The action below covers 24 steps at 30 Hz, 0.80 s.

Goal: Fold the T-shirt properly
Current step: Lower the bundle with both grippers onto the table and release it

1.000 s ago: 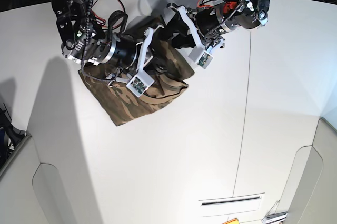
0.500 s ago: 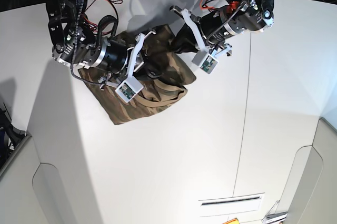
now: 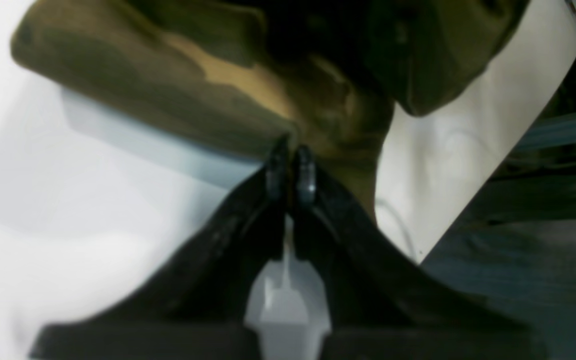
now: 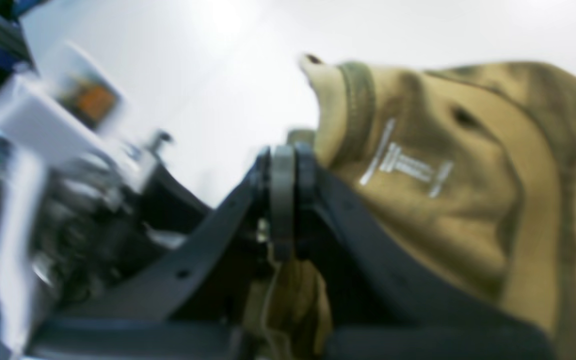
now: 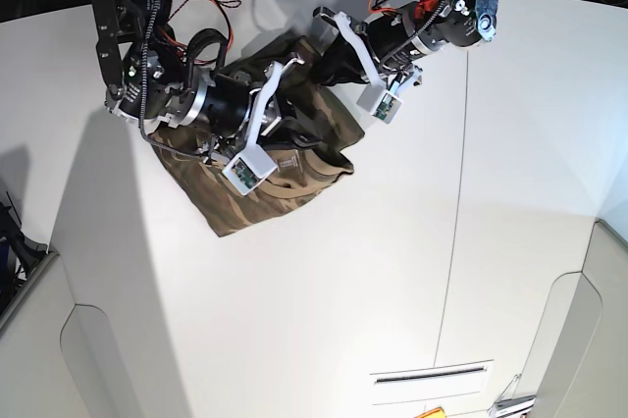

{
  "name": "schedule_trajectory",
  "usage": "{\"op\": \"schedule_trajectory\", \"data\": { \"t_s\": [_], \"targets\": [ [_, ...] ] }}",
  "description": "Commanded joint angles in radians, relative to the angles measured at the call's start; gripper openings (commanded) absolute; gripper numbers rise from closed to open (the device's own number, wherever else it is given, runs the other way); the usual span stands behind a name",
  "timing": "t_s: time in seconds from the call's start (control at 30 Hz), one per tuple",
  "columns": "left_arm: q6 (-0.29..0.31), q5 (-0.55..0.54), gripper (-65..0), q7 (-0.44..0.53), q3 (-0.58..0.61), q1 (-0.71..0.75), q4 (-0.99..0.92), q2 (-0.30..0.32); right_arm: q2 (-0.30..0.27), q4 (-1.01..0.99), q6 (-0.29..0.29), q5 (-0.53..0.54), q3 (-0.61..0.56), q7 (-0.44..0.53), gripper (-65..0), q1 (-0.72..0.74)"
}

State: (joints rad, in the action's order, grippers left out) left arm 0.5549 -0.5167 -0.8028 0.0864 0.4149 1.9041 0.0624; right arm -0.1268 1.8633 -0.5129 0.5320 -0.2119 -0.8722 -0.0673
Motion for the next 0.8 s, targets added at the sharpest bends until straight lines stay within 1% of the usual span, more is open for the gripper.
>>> {"op": "schedule_trajectory", "data": {
  "t_s": [0.0, 0.1, 0.2, 0.7, 0.73, 0.77],
  "targets": [
    [0.011, -0.013, -65.0, 0.025, 0.007, -0.009, 0.008, -0.013, 0.013, 0.020, -0.011, 0.030, -0.007, 0.017, -65.0, 0.011],
    [0.011, 0.021, -65.0, 0.061, 0.006, -0.026, -0.014, -0.039, 0.040, 0.020, -0.011, 0.031, -0.035, 0.003, -65.0, 0.011],
    [0.010, 0.021, -65.0, 0.066, 0.006, -0.051, -0.030, -0.051, 0.051, 0.020, -0.011, 0.025, -0.058, 0.000, -65.0, 0.011],
    [0.010, 0.020, -65.0, 0.070, 0.005, -0.055, -0.032, -0.051, 0.053, 0.020, -0.011, 0.031, -0.064, -0.016, -65.0, 0.008],
    [0.010, 0.020, -63.0, 0.069, 0.005, -0.055, -0.032, -0.051, 0.053, 0.020, -0.011, 0.039, -0.063, -0.021, -64.5, 0.008],
    [0.010, 0.021, -59.9, 0.069, 0.005, -0.055, -0.032, -0.051, 0.053, 0.020, -0.011, 0.053, -0.063, -0.029, -57.6, 0.008]
  ]
}}
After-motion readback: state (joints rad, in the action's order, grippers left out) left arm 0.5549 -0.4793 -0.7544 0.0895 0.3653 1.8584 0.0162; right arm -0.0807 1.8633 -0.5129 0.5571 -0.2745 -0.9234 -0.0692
